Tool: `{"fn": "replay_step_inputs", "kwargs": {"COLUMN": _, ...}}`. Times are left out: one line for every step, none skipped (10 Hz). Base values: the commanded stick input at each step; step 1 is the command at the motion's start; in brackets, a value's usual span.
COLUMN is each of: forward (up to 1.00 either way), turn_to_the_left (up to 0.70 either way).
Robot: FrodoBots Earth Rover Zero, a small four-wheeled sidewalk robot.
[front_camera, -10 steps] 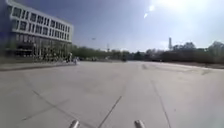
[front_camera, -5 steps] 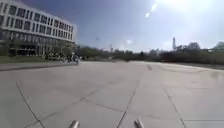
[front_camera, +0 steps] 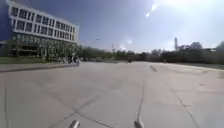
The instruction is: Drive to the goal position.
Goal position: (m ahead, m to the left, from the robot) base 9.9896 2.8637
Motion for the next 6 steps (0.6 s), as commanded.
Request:
{"fn": "replay_step_inputs", "kwargs": {"forward": 0.7, "turn_to_the_left": 0.0}}
{"fn": "replay_step_inputs", "kwargs": {"forward": 0.7, "turn_to_the_left": 0.0}}
{"fn": "replay_step_inputs", "kwargs": {"forward": 0.7, "turn_to_the_left": 0.0}}
{"fn": "replay_step_inputs", "kwargs": {"forward": 0.7, "turn_to_the_left": 0.0}}
{"fn": "replay_step_inputs", "kwargs": {"forward": 0.63, "turn_to_the_left": -0.15}}
{"fn": "replay_step_inputs", "kwargs": {"forward": 0.0, "turn_to_the_left": -0.65}}
